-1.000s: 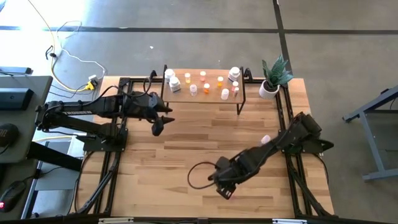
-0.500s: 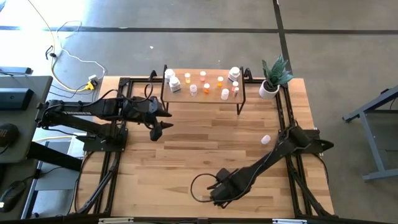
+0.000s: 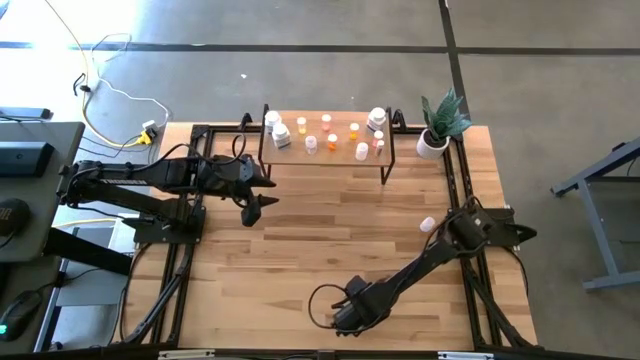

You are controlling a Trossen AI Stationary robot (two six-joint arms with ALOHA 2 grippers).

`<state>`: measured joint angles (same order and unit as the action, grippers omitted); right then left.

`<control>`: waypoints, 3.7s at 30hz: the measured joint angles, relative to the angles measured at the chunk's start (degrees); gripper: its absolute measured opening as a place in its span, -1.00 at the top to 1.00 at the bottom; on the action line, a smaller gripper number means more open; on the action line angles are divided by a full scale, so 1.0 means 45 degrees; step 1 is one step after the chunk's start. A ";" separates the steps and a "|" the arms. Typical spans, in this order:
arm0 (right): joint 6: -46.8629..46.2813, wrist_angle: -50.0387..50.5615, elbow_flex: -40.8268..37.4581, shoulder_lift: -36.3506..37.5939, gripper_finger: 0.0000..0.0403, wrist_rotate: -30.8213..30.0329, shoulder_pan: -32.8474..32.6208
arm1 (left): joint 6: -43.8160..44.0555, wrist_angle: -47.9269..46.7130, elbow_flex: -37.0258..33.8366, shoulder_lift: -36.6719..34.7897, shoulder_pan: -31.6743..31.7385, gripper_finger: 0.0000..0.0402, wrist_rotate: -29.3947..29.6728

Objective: Pick and place medicine bottles onto shelf by color
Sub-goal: Put the purple pill bottle on the shelf

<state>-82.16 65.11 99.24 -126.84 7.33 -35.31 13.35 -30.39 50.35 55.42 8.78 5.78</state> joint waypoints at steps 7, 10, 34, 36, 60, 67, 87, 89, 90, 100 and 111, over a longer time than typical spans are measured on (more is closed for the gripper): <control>0.0017 -0.0109 0.0000 -0.0176 0.17 -0.0063 -0.0083 | 0.0003 -0.0013 0.0000 0.0000 0.0000 -0.06 0.0000; 0.0017 -0.0108 0.0000 -0.0176 0.30 -0.0032 -0.0083 | 0.0003 -0.0093 0.0000 0.0000 0.0000 -0.06 0.0000; 0.2433 -0.1023 0.0000 0.0583 0.61 -0.1094 0.0332 | 0.0338 -0.1109 -0.0001 0.0005 0.0044 -0.06 -0.3087; 0.2757 -0.1544 0.0000 0.0796 0.61 -0.1370 0.0481 | 0.0338 -0.1244 -0.0002 0.0005 0.0044 -0.06 -0.3143; 0.7128 -1.0484 0.0000 0.1228 0.61 -0.2208 0.3144 | 0.0478 -0.1398 -0.0005 0.0005 -0.0330 -0.06 -0.6921; 0.7701 -1.1998 0.0000 0.1233 0.61 -0.3448 0.3628 | 0.0674 -0.1394 -0.0005 0.0005 -0.1084 -0.06 -0.6931; 0.8551 -1.4010 0.0005 0.1233 0.61 -0.3633 0.4206 | 0.1333 -0.0968 -0.0010 0.0799 -0.2263 -0.06 -0.6794; 0.8546 -1.4014 0.0005 0.1233 0.61 -0.3628 0.4246 | 0.1266 -0.0797 -0.0005 0.0932 -0.2327 -0.06 -0.6815; 0.8542 -1.4015 0.0005 0.1233 0.61 -0.3628 0.4263 | 0.1230 -0.0854 -0.0014 0.0952 -0.2344 -0.06 -0.6815; 0.8463 -1.4008 0.0005 0.1233 0.61 -0.3633 0.4269 | 0.1095 -0.0801 -0.0010 0.0933 -0.2380 -0.05 -0.6819; 0.8240 -1.3991 0.0005 0.1233 0.61 -0.3614 0.4269 | 0.0998 -0.0568 -0.0010 0.0933 -0.2375 0.31 -0.6810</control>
<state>-45.08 2.15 99.26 -121.30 -8.93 -16.10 17.84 -32.95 50.30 59.61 -1.91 -24.86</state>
